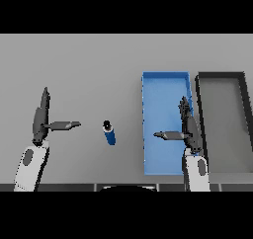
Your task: Pick up the blue pipe and place it into the blue bin.
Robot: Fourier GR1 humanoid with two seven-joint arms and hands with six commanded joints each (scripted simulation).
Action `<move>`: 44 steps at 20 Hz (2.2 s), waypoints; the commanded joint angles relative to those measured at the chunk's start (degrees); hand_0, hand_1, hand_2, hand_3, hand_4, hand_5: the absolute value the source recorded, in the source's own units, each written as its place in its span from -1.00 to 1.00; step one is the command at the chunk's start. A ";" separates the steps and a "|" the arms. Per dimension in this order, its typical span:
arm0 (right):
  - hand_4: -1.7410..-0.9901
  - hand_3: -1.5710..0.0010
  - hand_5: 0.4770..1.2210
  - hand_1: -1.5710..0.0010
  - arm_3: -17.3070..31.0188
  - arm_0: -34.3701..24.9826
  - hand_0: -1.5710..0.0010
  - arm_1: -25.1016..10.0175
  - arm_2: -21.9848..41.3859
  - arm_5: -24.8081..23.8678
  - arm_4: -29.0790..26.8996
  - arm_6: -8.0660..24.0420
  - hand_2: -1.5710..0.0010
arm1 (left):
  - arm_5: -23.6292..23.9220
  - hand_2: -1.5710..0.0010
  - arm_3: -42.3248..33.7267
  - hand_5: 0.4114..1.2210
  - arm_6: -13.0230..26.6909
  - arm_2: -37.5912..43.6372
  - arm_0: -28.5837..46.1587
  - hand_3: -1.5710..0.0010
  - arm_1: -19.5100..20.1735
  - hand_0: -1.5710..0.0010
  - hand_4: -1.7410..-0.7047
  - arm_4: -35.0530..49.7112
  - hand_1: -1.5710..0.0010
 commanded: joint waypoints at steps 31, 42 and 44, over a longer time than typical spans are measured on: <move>0.39 1.00 -0.60 1.00 -8.23 6.16 1.00 -7.64 5.75 2.09 10.43 -4.53 1.00 | -26.41 1.00 -7.43 -0.90 -4.64 -18.91 5.56 1.00 4.99 1.00 0.15 -6.78 1.00; 0.38 1.00 -0.56 1.00 -8.66 7.09 1.00 -8.06 4.97 2.01 10.06 -5.18 1.00 | -22.24 1.00 3.82 -0.97 -5.13 -22.11 -2.15 1.00 -5.89 1.00 0.31 -13.32 1.00; 0.40 1.00 -0.55 1.00 -9.10 6.88 1.00 -8.55 4.80 2.00 10.25 -4.74 1.00 | -22.52 1.00 5.13 -0.98 -5.32 -22.63 -2.91 1.00 -8.03 1.00 0.31 -12.96 1.00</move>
